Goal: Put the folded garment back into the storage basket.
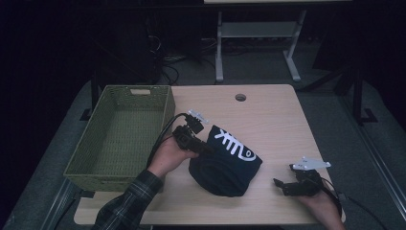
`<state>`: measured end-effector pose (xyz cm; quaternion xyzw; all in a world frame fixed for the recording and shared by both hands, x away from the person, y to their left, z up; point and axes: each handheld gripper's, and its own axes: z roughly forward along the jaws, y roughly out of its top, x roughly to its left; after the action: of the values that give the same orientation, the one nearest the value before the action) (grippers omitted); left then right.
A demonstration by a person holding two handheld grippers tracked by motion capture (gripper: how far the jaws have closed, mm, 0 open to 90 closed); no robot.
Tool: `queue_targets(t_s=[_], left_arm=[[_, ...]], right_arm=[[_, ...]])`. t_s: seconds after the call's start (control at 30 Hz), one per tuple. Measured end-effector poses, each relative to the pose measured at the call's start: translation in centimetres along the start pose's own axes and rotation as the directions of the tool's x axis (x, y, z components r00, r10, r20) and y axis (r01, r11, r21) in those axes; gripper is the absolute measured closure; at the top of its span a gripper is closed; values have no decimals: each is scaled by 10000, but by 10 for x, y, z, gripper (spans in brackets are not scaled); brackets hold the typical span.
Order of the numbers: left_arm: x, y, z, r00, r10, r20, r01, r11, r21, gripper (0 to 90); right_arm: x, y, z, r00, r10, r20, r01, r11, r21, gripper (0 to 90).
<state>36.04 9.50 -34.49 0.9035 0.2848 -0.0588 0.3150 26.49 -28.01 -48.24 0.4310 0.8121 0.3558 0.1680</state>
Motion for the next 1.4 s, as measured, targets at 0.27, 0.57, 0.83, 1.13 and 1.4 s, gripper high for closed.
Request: queue_targets(t_s=[0.27,0.57,0.83,1.13,1.4], left_arm=[[-6,13,-29,9992,335,-196,-335,9994,-37,732],[-11,24,-60,9989,381,-279,-381,9993,-14,732],[-12,28,-93,9990,323,-324,-325,9995,-63,732],[-4,21,-129,9984,-140,-556,125,9995,-275,732],[2,13,-156,9950,-518,-857,471,9973,-560,732]], right_arm=[[0,0,0,10000,8,6,-8,10000,-7,132],[0,0,0,10000,6,7,-6,10000,-6,132],[0,0,0,10000,6,9,-6,10000,-8,133],[0,0,0,10000,33,40,-33,10000,-29,136],[0,0,0,10000,39,46,-39,10000,-29,136]])
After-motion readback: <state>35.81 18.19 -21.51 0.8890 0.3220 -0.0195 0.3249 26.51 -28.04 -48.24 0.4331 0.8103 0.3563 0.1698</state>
